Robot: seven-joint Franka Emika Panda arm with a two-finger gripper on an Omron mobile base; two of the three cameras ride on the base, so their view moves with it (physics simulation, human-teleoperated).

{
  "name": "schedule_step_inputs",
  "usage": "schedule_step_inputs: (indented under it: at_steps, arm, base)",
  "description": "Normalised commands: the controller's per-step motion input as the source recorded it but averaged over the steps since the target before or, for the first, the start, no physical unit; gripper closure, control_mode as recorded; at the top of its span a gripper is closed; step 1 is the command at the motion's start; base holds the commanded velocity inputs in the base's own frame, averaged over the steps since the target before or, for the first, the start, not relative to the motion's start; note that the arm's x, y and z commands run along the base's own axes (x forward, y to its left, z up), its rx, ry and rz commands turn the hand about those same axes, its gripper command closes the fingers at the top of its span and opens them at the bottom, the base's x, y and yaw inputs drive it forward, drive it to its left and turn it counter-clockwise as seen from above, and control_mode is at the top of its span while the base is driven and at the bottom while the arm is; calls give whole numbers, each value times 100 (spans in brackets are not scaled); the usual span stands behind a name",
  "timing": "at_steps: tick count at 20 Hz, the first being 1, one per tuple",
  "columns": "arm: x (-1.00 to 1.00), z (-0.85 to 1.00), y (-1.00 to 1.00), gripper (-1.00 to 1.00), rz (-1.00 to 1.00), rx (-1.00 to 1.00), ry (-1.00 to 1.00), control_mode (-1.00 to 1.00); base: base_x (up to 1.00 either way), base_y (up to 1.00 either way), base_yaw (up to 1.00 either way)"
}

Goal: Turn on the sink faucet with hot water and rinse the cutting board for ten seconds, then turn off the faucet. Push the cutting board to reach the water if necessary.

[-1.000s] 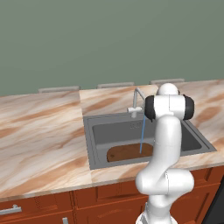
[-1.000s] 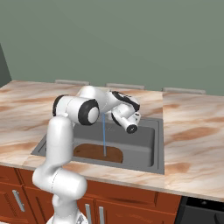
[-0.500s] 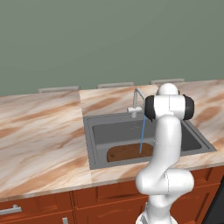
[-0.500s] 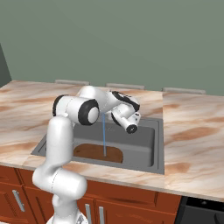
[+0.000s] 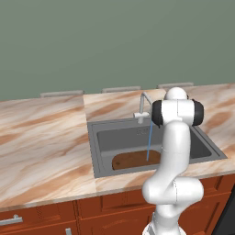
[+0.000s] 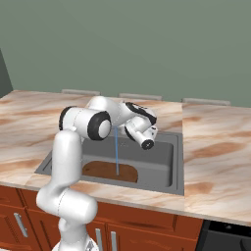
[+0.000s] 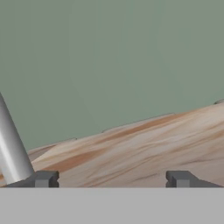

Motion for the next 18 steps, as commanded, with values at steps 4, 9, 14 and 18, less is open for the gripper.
schedule_step_inputs:
  at_steps: [4, 9, 14, 18]
  arm:
    - [0, 0, 0, -100, 0, 0, 0, -100]
    - [0, 0, 0, -100, 0, 0, 0, -100]
    - [0, 0, 0, -100, 0, 0, 0, -100]
    - [0, 0, 0, -100, 0, 0, 1, -100]
  base:
    - [0, 0, 0]
    - [0, 0, 0]
    - [0, 0, 0]
    - [0, 0, 0]
